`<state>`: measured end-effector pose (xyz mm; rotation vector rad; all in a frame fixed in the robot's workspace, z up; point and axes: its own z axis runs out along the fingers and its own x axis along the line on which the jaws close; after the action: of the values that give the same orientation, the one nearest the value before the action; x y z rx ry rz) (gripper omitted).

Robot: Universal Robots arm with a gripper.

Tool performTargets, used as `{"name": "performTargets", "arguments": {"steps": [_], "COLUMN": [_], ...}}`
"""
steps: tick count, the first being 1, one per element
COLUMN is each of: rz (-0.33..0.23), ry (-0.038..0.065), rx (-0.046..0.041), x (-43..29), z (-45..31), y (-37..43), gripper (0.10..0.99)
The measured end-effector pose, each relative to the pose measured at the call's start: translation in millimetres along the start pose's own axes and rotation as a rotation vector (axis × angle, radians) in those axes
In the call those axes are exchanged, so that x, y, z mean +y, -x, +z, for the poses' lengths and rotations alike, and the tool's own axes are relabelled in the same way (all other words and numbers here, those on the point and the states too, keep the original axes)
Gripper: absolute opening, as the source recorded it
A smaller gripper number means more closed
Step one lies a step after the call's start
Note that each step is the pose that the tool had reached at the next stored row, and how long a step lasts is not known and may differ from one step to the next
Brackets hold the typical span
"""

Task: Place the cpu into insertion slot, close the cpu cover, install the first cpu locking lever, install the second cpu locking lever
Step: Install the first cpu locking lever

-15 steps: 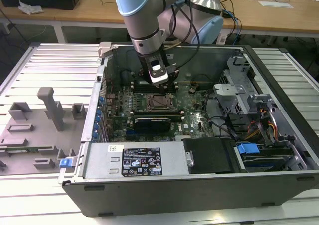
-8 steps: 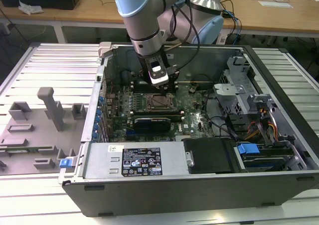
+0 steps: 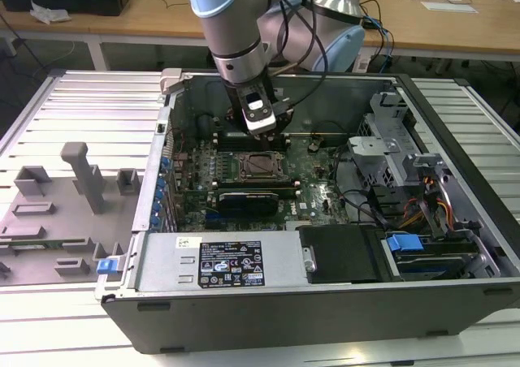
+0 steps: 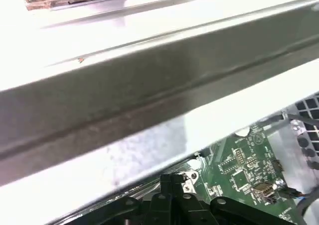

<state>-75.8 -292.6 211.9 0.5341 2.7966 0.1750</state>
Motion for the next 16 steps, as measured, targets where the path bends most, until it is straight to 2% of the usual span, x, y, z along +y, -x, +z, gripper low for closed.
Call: {"name": "performTargets", "arguments": {"steps": [2, 5, 6, 8, 9, 10, 11, 12, 13, 15, 16], "rz": [0.0, 0.0, 0.0, 0.002, 0.004, 0.005, 0.007, 0.01, 0.01, 0.01, 0.009], "ry": [0.0, -0.001, -0.003, -0.017, -0.026, -0.032, -0.045, -0.062, -0.063, -0.064, -0.069], "rx": [0.0, -0.0003, 0.0042, 0.0387, 0.0614, 0.077, 0.1077, 0.1495, 0.1529, 0.1537, 0.1527], "x": [0.5, 0.6, 0.7, 1.1, 1.4, 1.8, 2.5, 3.2, 3.1, 3.1, 3.2], "z": [-3.0, -3.2, -3.1, -2.5, -2.1, -1.8, -1.0, -0.1, -0.2, -0.2, -0.1], "y": [0.8, 0.9, 1.0, 2.1, 3.2, 4.1, 6.0, 8.1, 8.1, 8.2, 8.2], "gripper": [0.106, 0.106, 0.106, 0.106, 0.106, 0.106, 0.106, 0.106, 0.106, 0.106, 0.106]}}
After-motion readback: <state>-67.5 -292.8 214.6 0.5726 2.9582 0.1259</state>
